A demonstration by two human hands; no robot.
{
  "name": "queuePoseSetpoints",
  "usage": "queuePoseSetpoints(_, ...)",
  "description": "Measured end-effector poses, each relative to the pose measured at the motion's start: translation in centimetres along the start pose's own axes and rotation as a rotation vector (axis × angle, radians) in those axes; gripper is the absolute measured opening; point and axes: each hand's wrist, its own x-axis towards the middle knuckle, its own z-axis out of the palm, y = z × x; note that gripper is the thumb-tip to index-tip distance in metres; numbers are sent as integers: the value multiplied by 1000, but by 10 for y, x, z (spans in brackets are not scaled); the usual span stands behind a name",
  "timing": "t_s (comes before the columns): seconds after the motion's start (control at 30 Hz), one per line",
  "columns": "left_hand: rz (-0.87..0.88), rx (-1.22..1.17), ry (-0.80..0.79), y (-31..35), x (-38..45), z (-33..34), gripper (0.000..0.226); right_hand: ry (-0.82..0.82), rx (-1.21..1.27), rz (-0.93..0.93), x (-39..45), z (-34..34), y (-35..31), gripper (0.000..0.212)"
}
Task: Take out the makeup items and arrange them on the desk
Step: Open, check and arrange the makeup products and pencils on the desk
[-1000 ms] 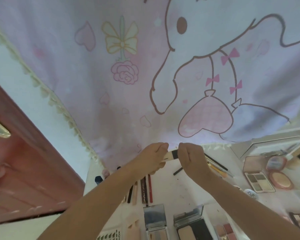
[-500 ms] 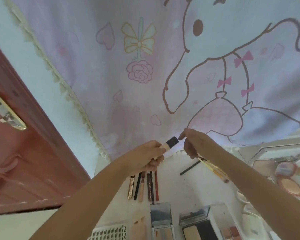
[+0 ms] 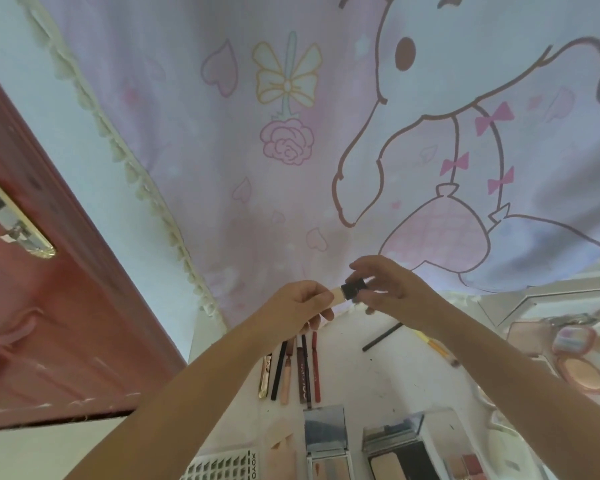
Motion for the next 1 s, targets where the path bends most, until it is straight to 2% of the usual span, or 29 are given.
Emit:
queuePoseSetpoints(0.07, 3, 23, 18, 1, 2, 1, 19, 19, 11, 112, 4, 1, -2, 20)
queuePoseSetpoints(0.13, 10, 72, 34, 2, 3, 0, 16, 25, -117, 146, 6, 1, -3, 34)
queuePoseSetpoints(0.2, 17, 95, 56, 2, 4, -1, 14, 20, -184, 96, 4, 0, -5, 31)
queuePoseSetpoints(0.37, -5, 4, 98, 0, 3, -3, 18, 71, 11, -2, -1, -2, -1, 32)
queuePoseSetpoints(0.43, -9, 1, 92, 0, 3, 0, 18, 32, 62, 97, 2, 0, -2, 13)
queuePoseSetpoints(0.47, -8, 12, 88, -1, 3, 1, 18, -1, 51, 173, 4, 1, -3, 12)
queuePoseSetpoints(0.53, -13, 47, 79, -1, 2, 3, 15, -74, -39, 250, 5, 3, -1, 27)
queuePoseSetpoints(0.63, -32, 37, 89, -6, 0, 4, 15, -61, -127, 129, 3, 6, 6, 22)
queuePoseSetpoints(0.7, -43, -8, 97, -10, -2, 2, 18, -27, -80, 76, 2, 7, 10, 29)
queuePoseSetpoints(0.77, -51, -29, 99, -14, -2, 1, 19, -38, 8, 97, 3, 10, 11, 30)
queuePoseSetpoints(0.83, -57, -48, 93, -17, -3, 0, 19, -53, 81, 177, 5, 14, 9, 16)
queuePoseSetpoints(0.9, -56, -54, 89, -19, -4, 0, 17, -69, 64, 229, 6, 16, 8, 22)
queuePoseSetpoints(1.0, -61, -50, 95, -23, -4, 0, 15, -73, 2, 171, 7, 18, 12, 24)
